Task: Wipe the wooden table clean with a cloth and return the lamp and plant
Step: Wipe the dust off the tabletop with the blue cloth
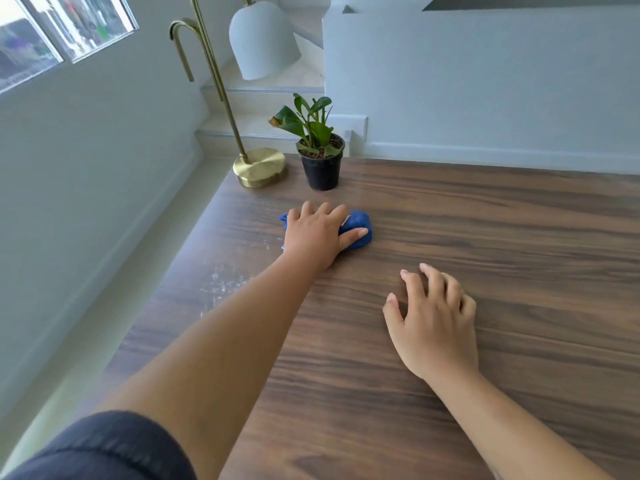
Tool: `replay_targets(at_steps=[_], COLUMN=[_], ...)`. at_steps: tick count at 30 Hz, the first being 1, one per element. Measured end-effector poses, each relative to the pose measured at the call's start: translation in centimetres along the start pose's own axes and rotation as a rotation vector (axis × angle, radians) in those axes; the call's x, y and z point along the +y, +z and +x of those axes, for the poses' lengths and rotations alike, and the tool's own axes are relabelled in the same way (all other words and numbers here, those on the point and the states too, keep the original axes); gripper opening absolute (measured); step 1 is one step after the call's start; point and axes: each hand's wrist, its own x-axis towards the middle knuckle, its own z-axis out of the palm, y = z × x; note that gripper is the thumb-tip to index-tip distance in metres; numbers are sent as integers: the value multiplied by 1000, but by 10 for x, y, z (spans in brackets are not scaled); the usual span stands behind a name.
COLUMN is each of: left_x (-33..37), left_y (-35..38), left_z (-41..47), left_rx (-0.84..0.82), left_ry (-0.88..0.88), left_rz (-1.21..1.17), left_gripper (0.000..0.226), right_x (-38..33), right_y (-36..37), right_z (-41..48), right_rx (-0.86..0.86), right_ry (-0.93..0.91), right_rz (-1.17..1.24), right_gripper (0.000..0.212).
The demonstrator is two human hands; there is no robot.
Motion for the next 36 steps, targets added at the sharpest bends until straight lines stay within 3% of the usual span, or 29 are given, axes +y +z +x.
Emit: replay_targets(at_steps=[9,22,27,36], left_x=[10,-30,-50,-76], left_y=[-18,-33,-31,-27], left_z=[-153,-343,-348,-281], left_rx=[-1,133,147,120], left_ry=[-48,-17,0,-40], left_rz=[-5,-19,-17,-3], left_gripper=[64,54,57,63], right_x=[-1,-3,-30,-42], right_y=[2,-7,-6,0], right_z=[0,-4,-12,-26], right_rx=[-7,-88,-308,-237], right_ry=[4,-32,25,26], right_rz=[40,50,13,-31], right_gripper=[47,51,61,64])
